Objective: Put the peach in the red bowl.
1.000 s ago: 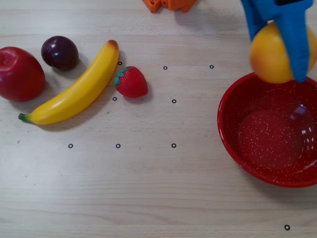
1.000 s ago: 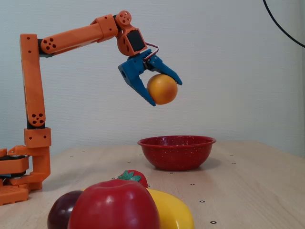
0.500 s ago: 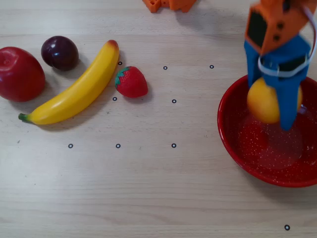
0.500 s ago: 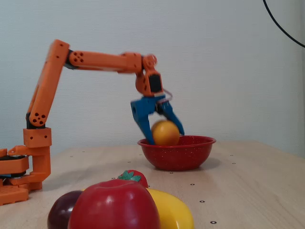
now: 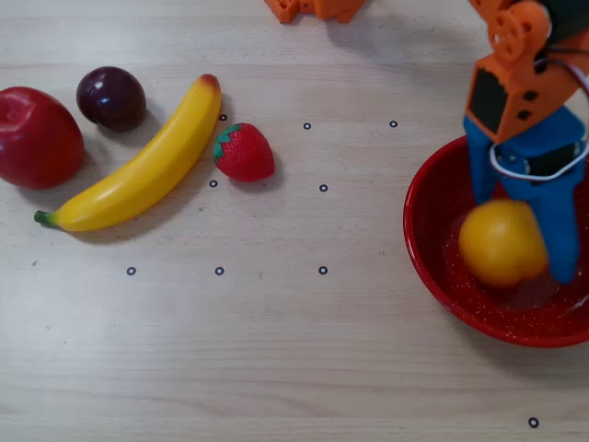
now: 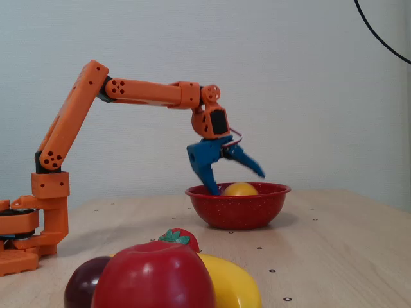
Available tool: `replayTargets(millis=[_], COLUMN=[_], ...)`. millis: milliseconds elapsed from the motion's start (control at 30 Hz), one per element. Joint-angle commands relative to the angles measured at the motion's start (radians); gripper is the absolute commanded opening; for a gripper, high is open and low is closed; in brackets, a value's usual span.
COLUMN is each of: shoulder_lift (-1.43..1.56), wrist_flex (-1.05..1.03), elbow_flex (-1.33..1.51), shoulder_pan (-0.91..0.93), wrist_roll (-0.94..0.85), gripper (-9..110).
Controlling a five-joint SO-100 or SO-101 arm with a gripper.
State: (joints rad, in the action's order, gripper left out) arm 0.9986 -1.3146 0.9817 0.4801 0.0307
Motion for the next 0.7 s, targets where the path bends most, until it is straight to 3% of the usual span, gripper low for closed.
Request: replayTargets(millis=[0, 133, 233, 467, 667], shoulder_lift=[0.140, 0.218, 0.339, 0.710, 1.063], wrist_flex=[-0.014, -0.054, -0.067, -0.063, 0.144], elbow_flex=[-0.130, -0.242, -0.252, 0.092, 0.627], shoulder_pan=[0.015, -0.005, -0.038, -0.201, -0.348], wrist_roll=[-0.018, -0.023, -0.002, -0.052, -0.015], gripper=[48, 34, 0, 0, 0])
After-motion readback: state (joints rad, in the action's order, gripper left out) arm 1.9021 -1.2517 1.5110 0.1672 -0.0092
